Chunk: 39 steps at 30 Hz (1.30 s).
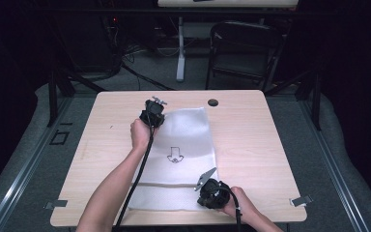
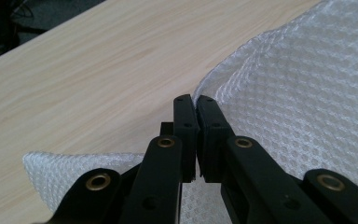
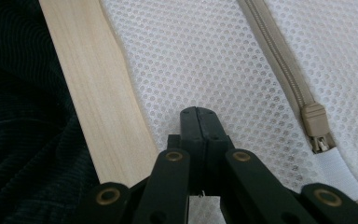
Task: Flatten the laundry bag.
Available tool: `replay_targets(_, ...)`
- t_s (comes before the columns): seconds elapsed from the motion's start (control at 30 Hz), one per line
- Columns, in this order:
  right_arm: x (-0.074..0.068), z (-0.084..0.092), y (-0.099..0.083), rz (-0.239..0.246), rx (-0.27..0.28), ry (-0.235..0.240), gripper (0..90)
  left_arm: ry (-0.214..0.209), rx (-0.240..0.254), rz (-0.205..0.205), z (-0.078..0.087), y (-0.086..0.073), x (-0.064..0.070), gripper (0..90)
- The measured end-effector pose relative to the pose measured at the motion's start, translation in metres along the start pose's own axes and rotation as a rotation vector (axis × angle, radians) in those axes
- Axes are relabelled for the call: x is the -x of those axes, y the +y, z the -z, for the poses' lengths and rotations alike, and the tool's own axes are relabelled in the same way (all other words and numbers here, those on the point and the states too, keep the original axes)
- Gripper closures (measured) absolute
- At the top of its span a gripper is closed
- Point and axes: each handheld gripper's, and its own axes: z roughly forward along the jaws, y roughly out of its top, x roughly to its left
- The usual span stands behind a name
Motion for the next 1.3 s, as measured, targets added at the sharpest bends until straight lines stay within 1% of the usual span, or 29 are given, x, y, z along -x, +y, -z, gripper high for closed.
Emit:
replay_targets(0.03,0.0,0.0,0.0,0.0,0.0,0.0,90.0,0.0,0.0,0.0,0.0,0.0,0.0,87.4)
replay_targets(0.1,0.0,0.0,0.0,-0.002,-0.006,-0.003,90.0,0.001,-0.024,0.005,-0.008,0.002,-0.001,87.2)
replay_targets(0.2,0.001,0.001,0.0,-0.004,-0.008,0.001,90.0,0.004,-0.037,0.01,-0.014,0.005,-0.002,86.4)
replay_targets(0.23,0.0,-0.001,-0.001,-0.026,0.016,0.01,90.0,0.006,-0.04,0.014,-0.016,0.005,-0.002,85.7)
replay_targets(0.27,0.0,-0.001,-0.001,-0.026,0.016,0.01,90.0,0.007,-0.039,0.02,-0.018,0.006,-0.003,85.7)
replay_targets(0.33,0.001,-0.001,-0.001,-0.026,0.014,0.009,90.0,0.002,-0.037,0.03,-0.019,0.008,-0.005,81.8)
replay_targets(0.4,0.001,-0.001,-0.001,-0.032,0.017,0.01,90.0,-0.008,-0.027,0.038,-0.019,0.009,-0.007,75.7)
replay_targets(0.43,0.002,0.0,-0.001,-0.023,0.002,0.007,90.0,-0.02,-0.02,0.043,-0.018,0.01,-0.008,72.4)
replay_targets(0.47,0.001,-0.001,-0.002,-0.035,0.017,0.014,90.0,-0.021,-0.018,0.046,-0.017,0.01,-0.008,60.2)
replay_targets(0.5,0.001,-0.001,-0.002,-0.035,0.017,0.014,90.0,-0.03,-0.003,0.054,-0.016,0.01,-0.009,60.2)
replay_targets(0.53,0.001,-0.001,-0.002,-0.035,0.017,0.013,90.0,-0.06,0.002,0.062,-0.014,0.01,-0.01,57.2)
replay_targets(0.57,0.003,0.0,-0.001,-0.021,0.002,0.013,90.0,-0.059,0.008,0.069,-0.012,0.009,-0.01,49.7)
replay_targets(0.63,0.002,0.001,-0.001,-0.019,-0.005,0.01,88.3,-0.107,0.029,0.078,-0.005,0.007,-0.011,46.2)
replay_targets(0.67,0.002,0.001,-0.001,-0.019,0.012,0.013,83.9,-0.108,0.038,0.077,-0.002,0.005,-0.01,43.8)
replay_targets(0.7,0.002,0.002,0.0,-0.012,0.009,0.003,81.3,-0.119,0.05,0.073,0.001,0.003,-0.009,41.5)
replay_targets(0.77,0.003,0.005,0.0,-0.018,0.016,-0.007,77.5,-0.139,0.061,0.066,0.007,-0.001,-0.008,38.5)
replay_targets(0.8,0.003,0.006,0.0,-0.024,0.028,-0.008,73.6,-0.139,0.061,0.066,0.007,-0.001,-0.008,37.0)
replay_targets(0.83,0.003,0.008,0.0,-0.033,0.04,-0.004,71.8,-0.162,0.07,0.053,0.014,-0.007,-0.008,35.3)
replay_targets(0.87,0.003,0.008,0.0,-0.033,0.04,-0.004,71.8,-0.162,0.07,0.053,0.014,-0.007,-0.008,33.8)
replay_targets(0.9,0.004,0.01,0.0,-0.034,0.052,-0.004,68.6,-0.173,0.072,0.052,0.016,-0.01,-0.008,33.8)
replay_targets(0.97,0.004,0.017,0.0,-0.05,0.065,-0.011,55.9,-0.181,0.072,0.036,0.021,-0.016,-0.007,29.8)
replay_targets(1.0,0.004,0.017,0.0,-0.05,0.065,-0.011,55.9,-0.187,0.073,0.029,0.024,-0.019,-0.007,28.3)
replay_targets(1.03,0.005,0.02,0.0,-0.056,0.073,-0.016,51.6,-0.193,0.075,0.022,0.027,-0.022,-0.007,28.3)
replay_targets(1.1,0.007,0.025,0.0,-0.059,0.071,-0.023,40.3,-0.201,0.086,0.013,0.034,-0.029,-0.005,24.8)
replay_targets(1.17,0.01,0.029,-0.001,-0.058,0.079,-0.031,32.0,-0.205,0.096,-0.002,0.041,-0.034,-0.004,20.8)
replay_targets(1.2,0.012,0.031,-0.001,-0.058,0.077,-0.037,23.1,-0.215,0.099,-0.005,0.043,-0.036,-0.004,19.1)
replay_targets(1.23,0.012,0.031,-0.002,-0.07,0.079,-0.043,20.8,-0.222,0.101,-0.018,0.047,-0.039,-0.002,18.0)
replay_targets(1.27,0.013,0.033,-0.003,-0.076,0.08,-0.065,20.6,-0.221,0.103,-0.035,0.05,-0.041,-0.001,16.9)
replay_targets(1.3,0.016,0.034,-0.004,-0.088,0.088,-0.059,16.5,-0.223,0.104,-0.045,0.053,-0.043,0.002,15.8)
